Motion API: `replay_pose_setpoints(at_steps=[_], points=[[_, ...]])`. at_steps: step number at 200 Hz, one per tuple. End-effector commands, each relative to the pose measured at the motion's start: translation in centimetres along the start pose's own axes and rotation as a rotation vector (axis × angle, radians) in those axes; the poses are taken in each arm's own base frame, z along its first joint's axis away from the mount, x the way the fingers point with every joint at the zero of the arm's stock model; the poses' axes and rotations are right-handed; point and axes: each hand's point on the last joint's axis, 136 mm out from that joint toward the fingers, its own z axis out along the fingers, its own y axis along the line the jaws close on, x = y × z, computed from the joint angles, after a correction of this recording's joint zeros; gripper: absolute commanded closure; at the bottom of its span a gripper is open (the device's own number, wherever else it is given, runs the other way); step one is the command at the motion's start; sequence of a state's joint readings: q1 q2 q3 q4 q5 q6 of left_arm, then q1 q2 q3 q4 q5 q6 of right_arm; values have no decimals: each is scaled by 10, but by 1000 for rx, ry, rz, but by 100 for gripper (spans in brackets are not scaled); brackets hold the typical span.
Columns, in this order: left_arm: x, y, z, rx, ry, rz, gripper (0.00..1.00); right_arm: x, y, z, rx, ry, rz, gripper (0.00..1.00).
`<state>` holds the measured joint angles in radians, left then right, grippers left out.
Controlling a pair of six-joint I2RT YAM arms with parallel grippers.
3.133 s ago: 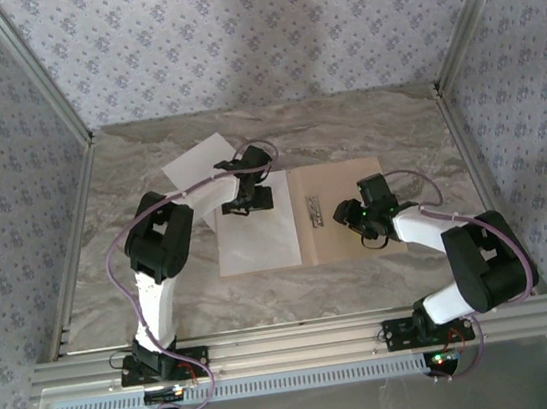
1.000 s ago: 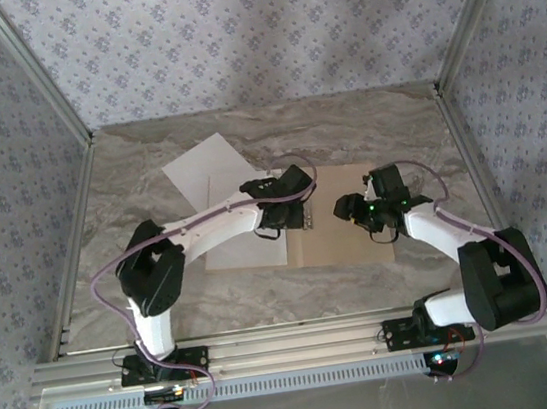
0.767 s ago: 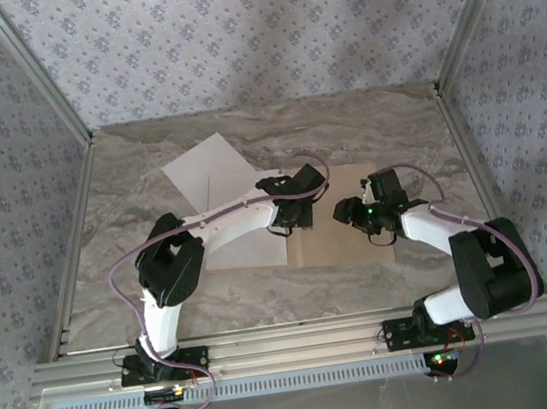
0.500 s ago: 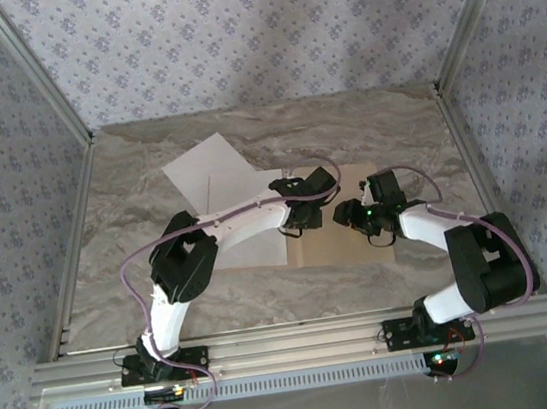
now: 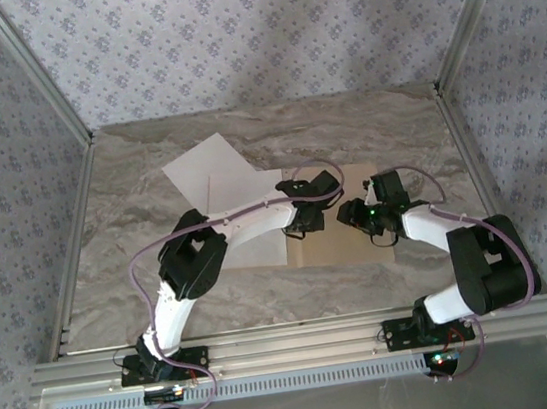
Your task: Put the files into the folder
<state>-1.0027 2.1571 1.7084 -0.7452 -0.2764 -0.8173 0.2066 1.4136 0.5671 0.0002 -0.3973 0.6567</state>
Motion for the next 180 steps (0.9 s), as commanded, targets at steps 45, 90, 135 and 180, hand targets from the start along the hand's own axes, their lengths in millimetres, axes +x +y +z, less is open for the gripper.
replay_pose_setpoints(at_steps=[45, 90, 135, 180], points=[[7, -8, 3, -2, 34, 9, 81, 2, -7, -3, 22, -3, -9, 54], [8, -10, 6, 3, 43, 6, 82, 3, -9, -2, 27, 2, 0, 54], [9, -9, 7, -8, 47, 1, 81, 2, -10, -2, 25, 2, 1, 54], [12, -9, 12, -15, 63, 2, 78, 3, -10, -1, 24, 7, 3, 54]])
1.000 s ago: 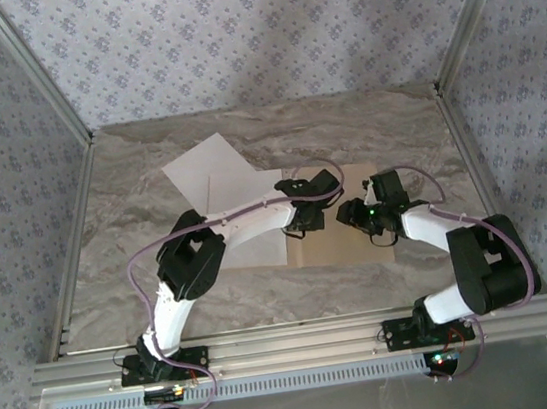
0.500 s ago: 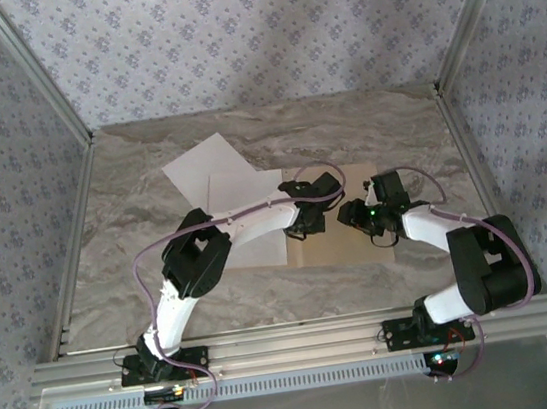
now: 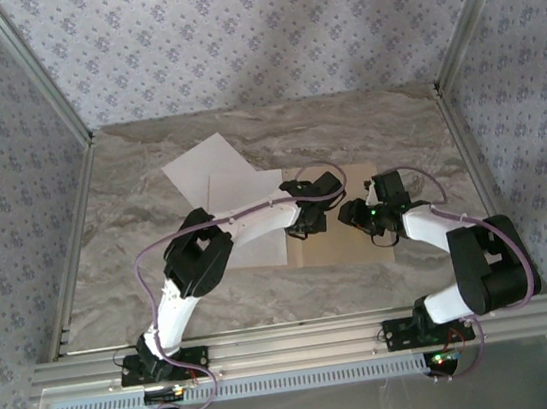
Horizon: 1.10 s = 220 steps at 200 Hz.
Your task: Put the files into the folder
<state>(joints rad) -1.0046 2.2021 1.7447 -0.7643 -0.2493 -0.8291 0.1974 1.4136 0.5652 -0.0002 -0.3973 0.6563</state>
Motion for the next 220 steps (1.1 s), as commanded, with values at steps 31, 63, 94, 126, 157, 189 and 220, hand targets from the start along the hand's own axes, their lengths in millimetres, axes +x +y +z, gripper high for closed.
replay_pose_setpoints(at_steps=[31, 63, 94, 126, 157, 189, 220], points=[[6, -4, 3, -19, 29, 9, 83, 5, -8, 1, 19, 14, -2, 54], [4, -4, 2, -24, 27, 13, 83, 5, -8, 0, 18, 13, -2, 54], [3, -5, 0, -25, 25, 16, 86, 5, -8, 0, 20, 12, -1, 54], [5, -3, 3, -36, 33, 13, 88, 5, -10, 2, 27, 18, 2, 54], [7, -3, 5, -36, 41, 9, 89, 9, -17, 8, 54, 46, 20, 54], [13, -5, 12, -29, 65, 6, 91, 11, -23, 13, 69, 71, 36, 54], [21, -7, 18, -15, 96, -1, 95, 14, -28, 19, 87, 100, 54, 54]])
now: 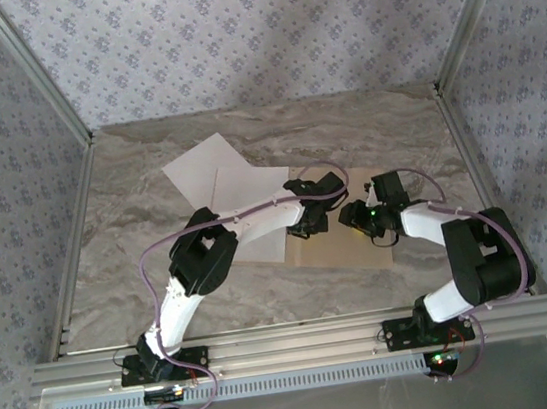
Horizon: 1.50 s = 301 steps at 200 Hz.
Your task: Put the files into the folder
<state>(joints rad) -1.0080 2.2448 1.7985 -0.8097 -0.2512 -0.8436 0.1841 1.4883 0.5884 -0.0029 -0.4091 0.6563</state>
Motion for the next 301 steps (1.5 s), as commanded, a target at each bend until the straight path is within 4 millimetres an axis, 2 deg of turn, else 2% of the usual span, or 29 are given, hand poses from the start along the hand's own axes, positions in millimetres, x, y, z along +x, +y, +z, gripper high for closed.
replay_pose_setpoints(at_steps=[1, 75, 130, 172, 181, 218, 258, 301], points=[[19, -6, 13, 9, 77, 3, 95, 12, -18, 9, 63, 63, 23, 54], [43, -9, 35, 46, 155, -26, 98, 14, -19, 15, 64, 85, 28, 54], [51, -14, 44, 73, 182, -38, 99, 15, -17, 15, 68, 89, 23, 54], [44, -32, 28, 160, 176, -45, 100, 14, -16, 16, 71, 87, 15, 54], [37, -41, 23, 202, 155, -52, 100, 15, -16, 16, 72, 89, 15, 54], [22, -47, -1, 247, 113, -55, 100, 15, -16, 17, 77, 92, 14, 55], [5, -36, -16, 232, 64, -64, 100, 15, -15, 16, 77, 91, 12, 55], [-4, -8, -23, 141, 54, -57, 100, 15, -15, 15, 80, 89, 12, 55]])
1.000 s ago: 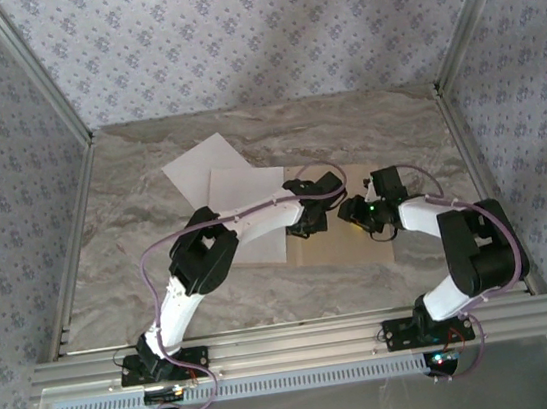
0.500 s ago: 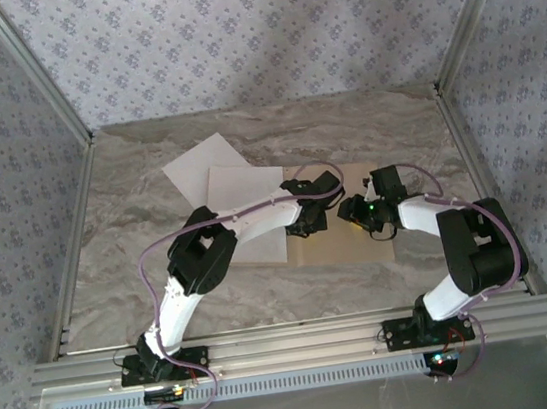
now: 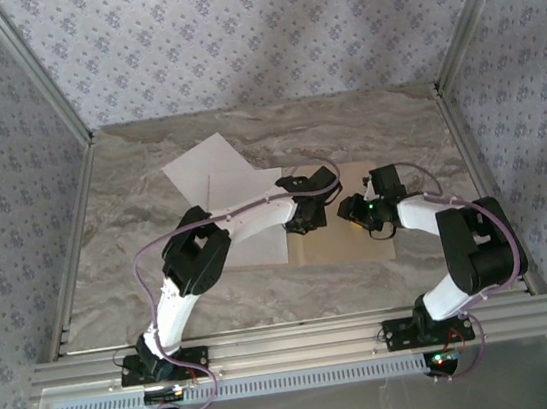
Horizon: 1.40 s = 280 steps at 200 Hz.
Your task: Put the files into the folder
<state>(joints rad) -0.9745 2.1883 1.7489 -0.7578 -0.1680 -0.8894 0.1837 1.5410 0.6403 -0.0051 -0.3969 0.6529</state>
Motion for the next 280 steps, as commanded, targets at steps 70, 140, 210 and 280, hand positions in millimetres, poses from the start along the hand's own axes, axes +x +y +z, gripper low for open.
replay_pose_setpoints(at_steps=[70, 140, 210, 280], points=[[-15, 6, -41, 21, -15, 50, 83, 27, -21, 9, 89, 95, -31, 55], [-27, 23, -69, 3, -98, 45, 60, 28, -21, 9, 101, 98, -47, 55], [-33, 29, -53, 0, -119, 36, 62, 28, -20, 9, 107, 101, -67, 55], [-21, 28, -41, 6, -73, 56, 84, 28, -21, 9, 111, 104, -65, 54]])
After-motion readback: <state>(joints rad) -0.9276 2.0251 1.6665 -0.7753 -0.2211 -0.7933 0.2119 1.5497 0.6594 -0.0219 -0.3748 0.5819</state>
